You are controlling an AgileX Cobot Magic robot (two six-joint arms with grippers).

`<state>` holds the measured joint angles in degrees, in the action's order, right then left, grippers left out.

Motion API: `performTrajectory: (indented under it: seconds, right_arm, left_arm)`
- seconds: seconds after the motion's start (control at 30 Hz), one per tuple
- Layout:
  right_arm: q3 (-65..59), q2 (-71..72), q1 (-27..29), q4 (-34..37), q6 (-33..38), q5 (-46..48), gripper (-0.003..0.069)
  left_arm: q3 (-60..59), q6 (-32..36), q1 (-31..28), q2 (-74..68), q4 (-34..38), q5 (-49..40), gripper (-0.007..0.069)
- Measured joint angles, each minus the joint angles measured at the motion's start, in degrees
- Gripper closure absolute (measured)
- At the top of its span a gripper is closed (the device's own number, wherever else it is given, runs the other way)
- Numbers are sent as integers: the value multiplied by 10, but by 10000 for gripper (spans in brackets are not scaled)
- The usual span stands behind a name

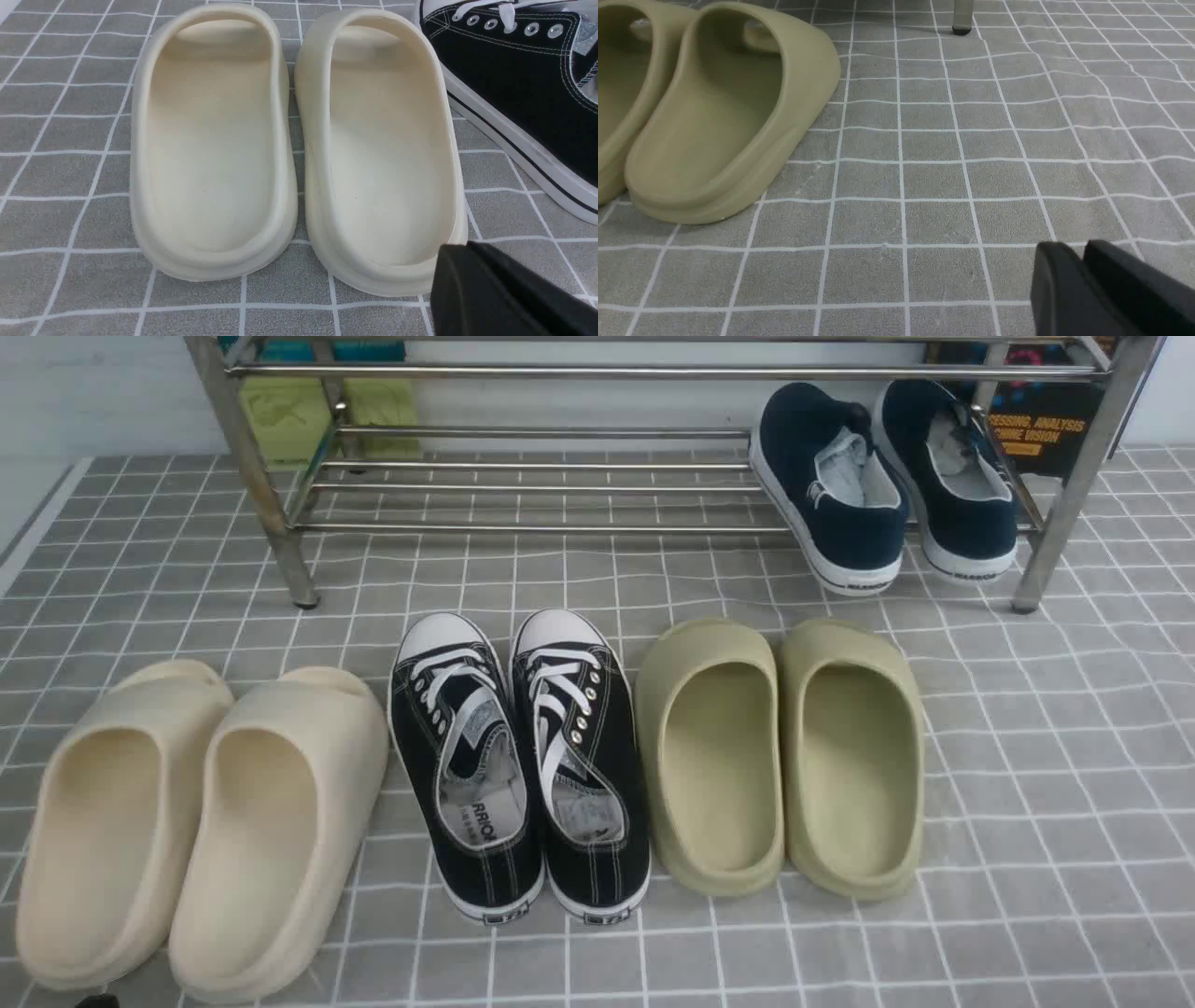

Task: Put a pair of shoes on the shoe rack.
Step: Use the left arm to grab the shoe closest to it

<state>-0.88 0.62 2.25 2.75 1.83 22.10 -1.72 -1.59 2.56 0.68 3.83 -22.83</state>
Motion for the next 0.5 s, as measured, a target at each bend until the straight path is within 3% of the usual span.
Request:
performTrajectory:
  seconds: [0.5]
  right_arm:
    - [0,0,0,0,0,0,530]
  left_arm:
    - [0,0,0,0,0,0,634]
